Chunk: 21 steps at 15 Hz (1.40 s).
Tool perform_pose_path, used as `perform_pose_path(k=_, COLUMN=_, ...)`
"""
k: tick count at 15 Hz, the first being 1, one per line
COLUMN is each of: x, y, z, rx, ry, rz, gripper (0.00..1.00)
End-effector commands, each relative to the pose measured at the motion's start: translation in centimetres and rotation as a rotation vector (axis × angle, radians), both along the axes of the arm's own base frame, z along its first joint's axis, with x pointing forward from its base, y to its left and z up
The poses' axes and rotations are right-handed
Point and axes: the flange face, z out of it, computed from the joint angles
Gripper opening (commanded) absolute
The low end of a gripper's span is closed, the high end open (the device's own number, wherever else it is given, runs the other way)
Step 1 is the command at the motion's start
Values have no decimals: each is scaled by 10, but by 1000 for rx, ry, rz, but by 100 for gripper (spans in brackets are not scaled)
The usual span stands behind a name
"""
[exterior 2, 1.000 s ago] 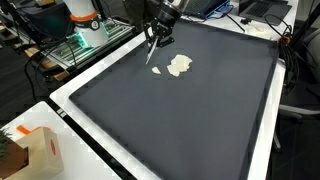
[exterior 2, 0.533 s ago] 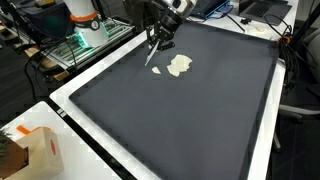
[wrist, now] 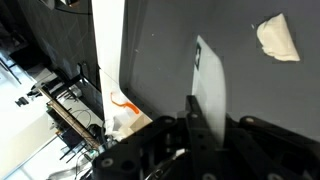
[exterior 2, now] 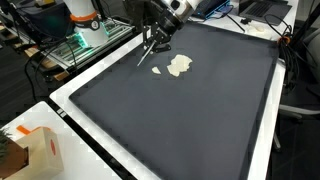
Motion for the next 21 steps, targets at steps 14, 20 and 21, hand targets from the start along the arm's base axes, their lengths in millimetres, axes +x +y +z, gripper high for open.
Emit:
perform_pose_path(k=14, x=9, y=46, z=-23, rx=-52, ry=46, rz=101, gripper=1)
perform_pose_path(k=20, x=8, y=69, z=-25, rx=-27, ry=56, rz=189, gripper=1)
perform_pose_path(k=21, x=8, y=72, z=-24, rx=-24, ry=58, rz=202, gripper=1)
